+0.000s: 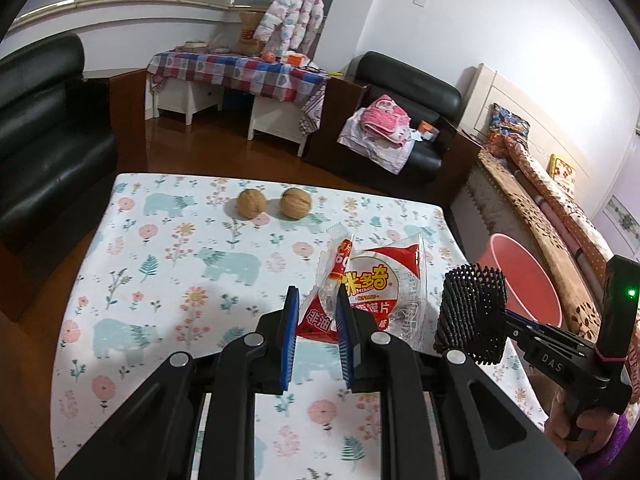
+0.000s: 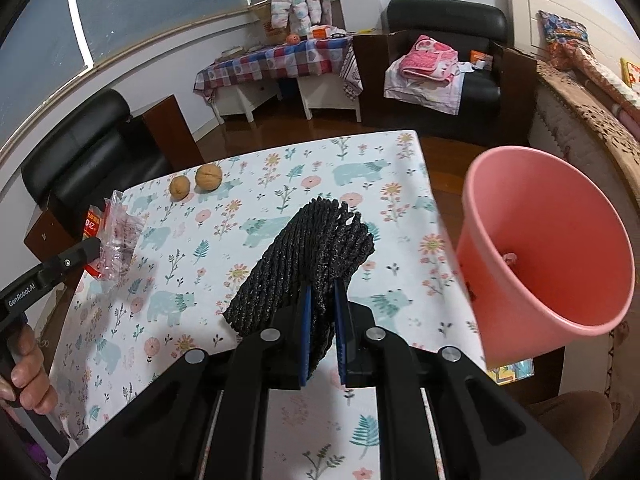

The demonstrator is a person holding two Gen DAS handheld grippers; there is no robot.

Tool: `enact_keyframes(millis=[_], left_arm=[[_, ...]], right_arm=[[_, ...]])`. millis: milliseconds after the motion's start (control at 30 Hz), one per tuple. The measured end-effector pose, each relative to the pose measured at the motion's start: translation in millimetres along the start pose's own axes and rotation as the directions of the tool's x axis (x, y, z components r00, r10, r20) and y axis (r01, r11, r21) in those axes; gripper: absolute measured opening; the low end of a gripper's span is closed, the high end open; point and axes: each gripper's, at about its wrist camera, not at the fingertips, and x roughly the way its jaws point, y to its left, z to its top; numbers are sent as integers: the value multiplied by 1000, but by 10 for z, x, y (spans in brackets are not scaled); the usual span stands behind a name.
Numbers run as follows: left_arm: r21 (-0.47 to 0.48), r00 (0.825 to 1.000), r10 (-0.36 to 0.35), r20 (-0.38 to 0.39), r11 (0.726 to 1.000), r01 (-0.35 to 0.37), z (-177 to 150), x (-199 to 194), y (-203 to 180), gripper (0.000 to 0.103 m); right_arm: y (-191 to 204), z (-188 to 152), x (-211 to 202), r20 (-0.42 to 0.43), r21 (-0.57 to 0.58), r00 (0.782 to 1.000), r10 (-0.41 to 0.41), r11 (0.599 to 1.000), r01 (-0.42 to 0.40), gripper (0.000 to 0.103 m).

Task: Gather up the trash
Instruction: 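Carry the snack bag and black net over the pink bucket and open both tools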

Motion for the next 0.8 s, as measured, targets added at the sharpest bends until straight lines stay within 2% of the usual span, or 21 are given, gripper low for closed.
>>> enact_keyframes(millis=[533, 800], left_arm=[[100, 997, -75, -27, 992, 77, 66, 178, -667, 17], [152, 992, -122, -42, 980, 127, 126, 310, -1071, 17]], right_arm=[[-529, 3, -226, 51, 131, 998, -33, 991, 26, 11], [-851, 11, -380, 92, 190, 992, -85, 979, 66, 11]])
